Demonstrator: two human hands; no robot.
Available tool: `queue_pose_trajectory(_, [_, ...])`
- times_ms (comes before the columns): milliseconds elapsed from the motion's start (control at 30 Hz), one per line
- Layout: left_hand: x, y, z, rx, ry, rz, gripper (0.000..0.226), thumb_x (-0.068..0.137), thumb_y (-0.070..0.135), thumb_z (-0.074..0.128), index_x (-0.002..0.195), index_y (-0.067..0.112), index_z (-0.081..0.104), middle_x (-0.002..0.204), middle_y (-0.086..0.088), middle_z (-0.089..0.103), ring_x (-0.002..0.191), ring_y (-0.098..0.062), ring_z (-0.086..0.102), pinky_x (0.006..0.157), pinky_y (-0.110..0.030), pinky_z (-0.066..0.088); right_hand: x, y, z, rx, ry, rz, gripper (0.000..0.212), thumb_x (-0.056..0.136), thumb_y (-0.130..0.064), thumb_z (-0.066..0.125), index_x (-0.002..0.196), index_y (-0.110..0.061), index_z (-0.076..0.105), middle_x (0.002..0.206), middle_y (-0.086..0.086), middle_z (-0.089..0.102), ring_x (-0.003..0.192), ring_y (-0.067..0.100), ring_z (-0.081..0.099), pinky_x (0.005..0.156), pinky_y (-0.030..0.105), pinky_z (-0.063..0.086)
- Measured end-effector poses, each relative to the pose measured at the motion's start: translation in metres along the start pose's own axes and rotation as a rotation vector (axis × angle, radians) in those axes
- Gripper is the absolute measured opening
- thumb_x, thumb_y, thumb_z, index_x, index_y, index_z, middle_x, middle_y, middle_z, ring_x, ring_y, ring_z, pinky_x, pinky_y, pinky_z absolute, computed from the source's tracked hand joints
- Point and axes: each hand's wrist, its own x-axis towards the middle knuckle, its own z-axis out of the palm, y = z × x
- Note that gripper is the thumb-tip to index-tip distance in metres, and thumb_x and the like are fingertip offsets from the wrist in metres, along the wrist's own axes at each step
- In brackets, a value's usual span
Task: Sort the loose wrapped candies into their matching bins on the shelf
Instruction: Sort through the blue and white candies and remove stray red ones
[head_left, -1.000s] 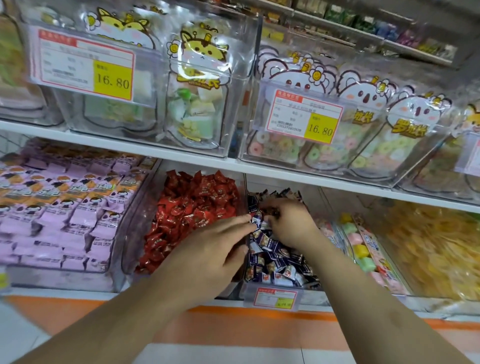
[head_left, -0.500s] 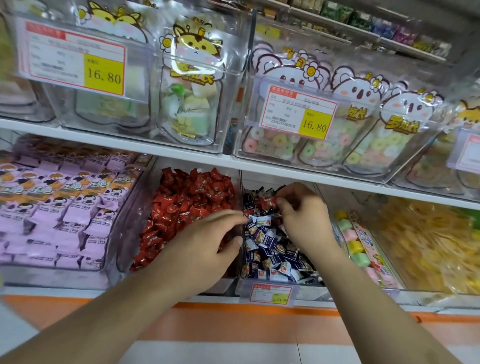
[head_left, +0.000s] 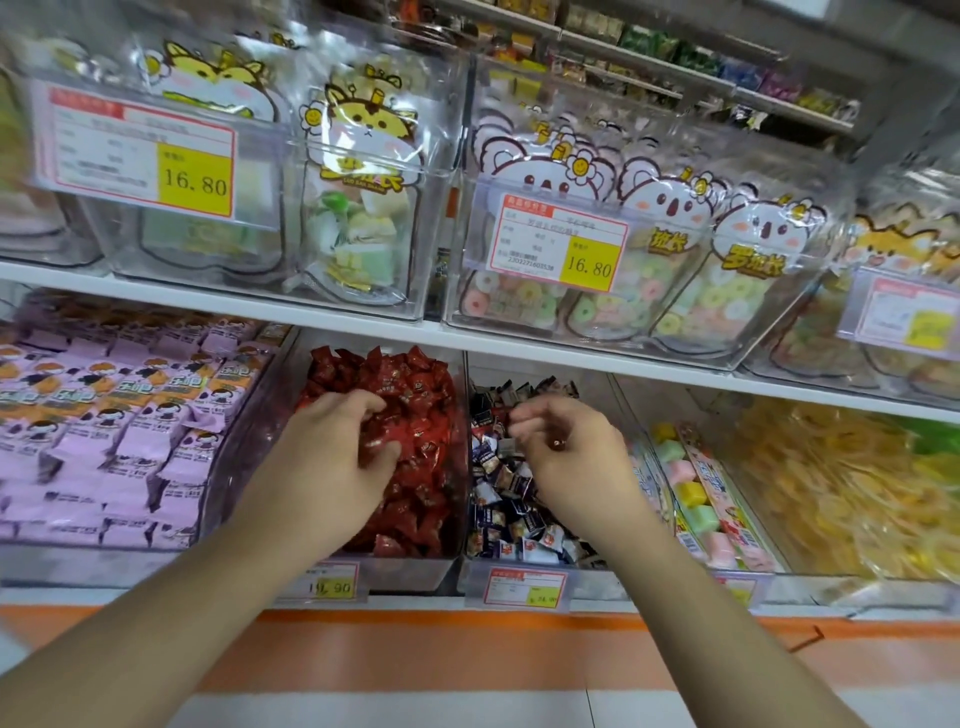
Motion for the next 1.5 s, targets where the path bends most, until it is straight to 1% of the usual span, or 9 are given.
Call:
queue_pose_trajectory(133, [-0.007,0.013,0.002,0.014,-0.163,0.187,0.053,0.103,0.043,0.051,0.153,0.042,0.036,0.158,0.029,0.031,0.144,0.002,0.034,0.119,-0.029,0.033,0.017,0.016,0.002,-0.366,-0.076,-0.104,0.039,0.099,-0.011,0.058,0.135,-0.025,0.062,0.135,-0.006,0.064,0.1,0.007,0.064,0.079,-0.002,0.042])
queue_pose_trajectory(267, [-0.016,0.021,0.017,0.053,-0.308,0.311,0.06,0.106,0.053,0.038,0.16,0.05,0.013,0.162,0.04,0.003,0.146,0.021,-0.002,0.115,-0.007,-0.002,0.028,0.025,0.021,-0.479,-0.255,-0.219,0.048,0.101,-0.022,0.056,0.149,-0.027,0.051,0.152,-0.004,0.053,0.138,0.016,0.05,0.118,0.029,0.036])
queue_pose_trajectory(333, [-0.016,0.021,0.023,0.058,-0.31,0.317,0.06,0.106,0.053,0.037,0.16,0.05,0.012,0.162,0.04,0.004,0.145,0.022,-0.002,0.109,-0.001,-0.005,0.027,0.034,0.028,-0.526,-0.309,-0.24,0.044,0.099,-0.029,0.055,0.143,-0.032,0.056,0.145,-0.009,0.059,0.133,0.015,0.053,0.113,0.039,0.046])
queue_pose_trajectory(600, [-0.011,0.019,0.028,0.014,-0.237,0.314,0.053,0.106,0.047,0.042,0.158,0.046,0.029,0.159,0.039,0.021,0.145,0.017,0.016,0.106,0.001,0.002,0.025,0.044,0.007,-0.577,-0.302,-0.156,0.018,0.094,-0.032,0.061,0.1,-0.031,0.078,0.089,-0.01,0.077,0.073,0.01,0.071,0.072,0.035,0.062])
queue_pose_trajectory(767, [-0.011,0.014,0.031,-0.017,-0.25,0.314,0.055,0.106,0.047,0.043,0.158,0.048,0.026,0.159,0.04,0.019,0.146,0.017,0.017,0.113,-0.006,0.01,0.027,0.035,0.009,-0.469,-0.185,-0.179,0.016,0.097,-0.028,0.064,0.09,-0.027,0.079,0.093,-0.012,0.075,0.079,0.006,0.069,0.076,0.029,0.059])
queue_pose_trajectory(867, [-0.012,0.015,0.033,-0.045,-0.242,0.318,0.054,0.106,0.045,0.044,0.157,0.047,0.029,0.16,0.038,0.02,0.146,0.016,0.019,0.117,-0.01,0.015,0.041,0.028,0.018,-0.482,-0.085,-0.218,0.014,0.098,-0.022,0.064,0.101,-0.025,0.077,0.087,-0.011,0.069,0.068,0.005,0.065,0.071,0.026,0.057])
queue_pose_trajectory(1067, [-0.011,0.015,0.035,-0.063,-0.228,0.31,0.052,0.106,0.042,0.047,0.156,0.045,0.033,0.159,0.037,0.024,0.145,0.016,0.021,0.112,-0.003,0.012,0.063,0.033,0.037,-0.621,-0.221,-0.178,0.042,0.094,-0.006,0.061,0.133,-0.02,0.067,0.13,0.005,0.069,0.118,0.025,0.063,0.098,0.028,0.048])
queue_pose_trajectory(1233, [-0.009,0.013,0.035,-0.072,-0.259,0.307,0.055,0.105,0.043,0.048,0.156,0.049,0.029,0.159,0.04,0.021,0.145,0.016,0.02,0.112,-0.007,0.014,0.066,0.038,0.036,-0.617,-0.242,-0.111,0.044,0.09,-0.003,0.062,0.127,-0.026,0.072,0.119,0.001,0.073,0.109,0.022,0.066,0.09,0.024,0.05])
queue_pose_trajectory(1500, [-0.009,0.014,0.031,-0.096,-0.287,0.284,0.053,0.104,0.044,0.049,0.154,0.049,0.032,0.158,0.039,0.023,0.145,0.015,0.023,0.12,-0.017,0.023,0.049,0.034,0.022,-0.399,0.017,-0.069,0.016,0.091,-0.007,0.073,0.096,-0.022,0.075,0.085,-0.009,0.069,0.076,0.005,0.064,0.07,0.023,0.052])
